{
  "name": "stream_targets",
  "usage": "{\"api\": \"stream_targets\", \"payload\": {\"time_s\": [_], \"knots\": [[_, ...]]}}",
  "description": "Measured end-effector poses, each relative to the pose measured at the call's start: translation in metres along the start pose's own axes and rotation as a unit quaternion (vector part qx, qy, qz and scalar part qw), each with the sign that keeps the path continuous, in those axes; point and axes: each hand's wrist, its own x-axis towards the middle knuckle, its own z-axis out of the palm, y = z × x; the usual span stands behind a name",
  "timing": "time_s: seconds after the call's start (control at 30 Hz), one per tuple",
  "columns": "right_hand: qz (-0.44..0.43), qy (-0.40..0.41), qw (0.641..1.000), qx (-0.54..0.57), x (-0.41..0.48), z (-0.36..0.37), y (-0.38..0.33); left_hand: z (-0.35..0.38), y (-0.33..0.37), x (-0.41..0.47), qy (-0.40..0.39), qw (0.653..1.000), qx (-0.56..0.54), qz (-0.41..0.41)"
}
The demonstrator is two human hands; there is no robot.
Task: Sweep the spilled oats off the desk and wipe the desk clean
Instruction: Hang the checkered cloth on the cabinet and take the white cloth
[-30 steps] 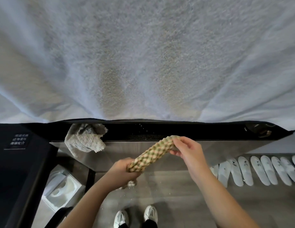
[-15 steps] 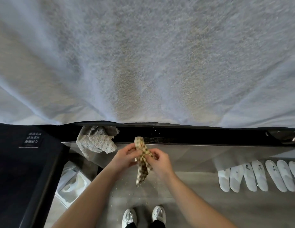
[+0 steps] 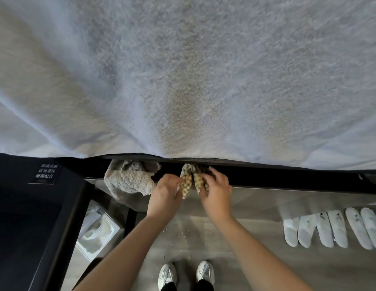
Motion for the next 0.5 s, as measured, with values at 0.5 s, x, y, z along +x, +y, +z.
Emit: {"api": "stream_targets", "payload": {"time_s": [0.5], "knots": [[-0.097, -0.234, 0.961, -0.114, 0.003, -0.003, 0.002, 0.003, -0.002, 0.001, -0.117, 0.979, 0.164, 0.019]]}}
